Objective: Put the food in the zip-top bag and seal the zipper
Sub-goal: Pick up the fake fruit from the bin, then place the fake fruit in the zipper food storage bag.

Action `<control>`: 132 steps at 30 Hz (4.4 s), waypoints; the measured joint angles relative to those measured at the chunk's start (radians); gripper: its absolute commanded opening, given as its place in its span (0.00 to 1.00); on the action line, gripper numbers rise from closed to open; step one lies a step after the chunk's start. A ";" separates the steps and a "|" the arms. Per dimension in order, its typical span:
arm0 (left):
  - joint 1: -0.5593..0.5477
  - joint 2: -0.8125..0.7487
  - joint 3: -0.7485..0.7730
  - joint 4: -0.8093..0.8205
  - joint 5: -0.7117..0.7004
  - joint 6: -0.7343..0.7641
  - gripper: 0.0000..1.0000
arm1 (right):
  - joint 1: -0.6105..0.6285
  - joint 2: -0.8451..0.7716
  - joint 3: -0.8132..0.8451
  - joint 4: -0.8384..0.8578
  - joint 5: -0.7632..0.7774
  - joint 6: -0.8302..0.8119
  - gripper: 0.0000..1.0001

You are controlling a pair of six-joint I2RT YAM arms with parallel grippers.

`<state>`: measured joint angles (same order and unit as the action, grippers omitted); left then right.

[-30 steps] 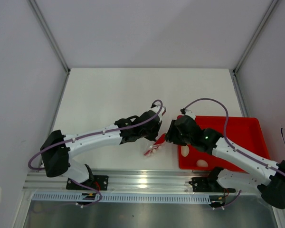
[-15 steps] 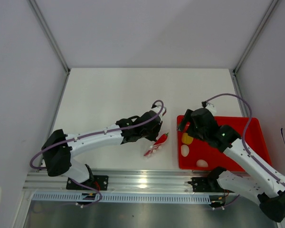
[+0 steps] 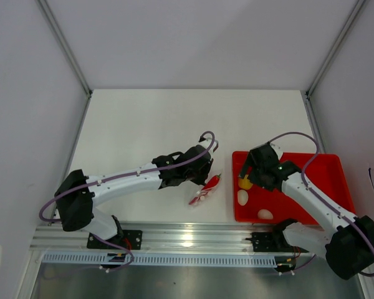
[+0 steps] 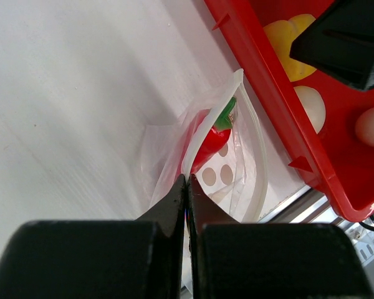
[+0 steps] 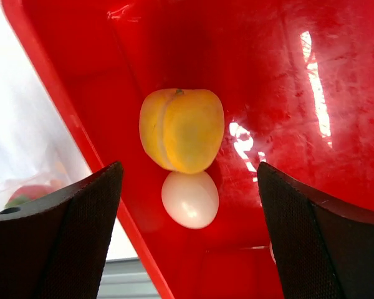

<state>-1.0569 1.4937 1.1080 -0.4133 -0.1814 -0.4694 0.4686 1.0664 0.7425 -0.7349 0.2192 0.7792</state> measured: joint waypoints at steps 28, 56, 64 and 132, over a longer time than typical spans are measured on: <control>0.000 0.000 0.000 0.000 0.002 0.000 0.01 | -0.037 0.162 -0.082 0.280 -0.067 -0.044 0.23; 0.002 0.000 0.007 -0.007 0.050 -0.003 0.01 | 0.340 -0.078 0.040 0.324 -0.061 0.105 0.01; 0.006 0.000 0.007 -0.053 0.030 -0.003 0.00 | 0.427 -0.025 0.011 0.340 0.027 0.195 0.00; 0.063 -0.109 -0.143 0.271 0.420 -0.183 0.01 | 0.693 -0.307 -0.139 0.214 0.325 0.382 0.02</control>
<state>-0.9943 1.3849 0.9646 -0.1421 0.2382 -0.6529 1.1614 0.7589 0.6033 -0.5213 0.5438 1.1610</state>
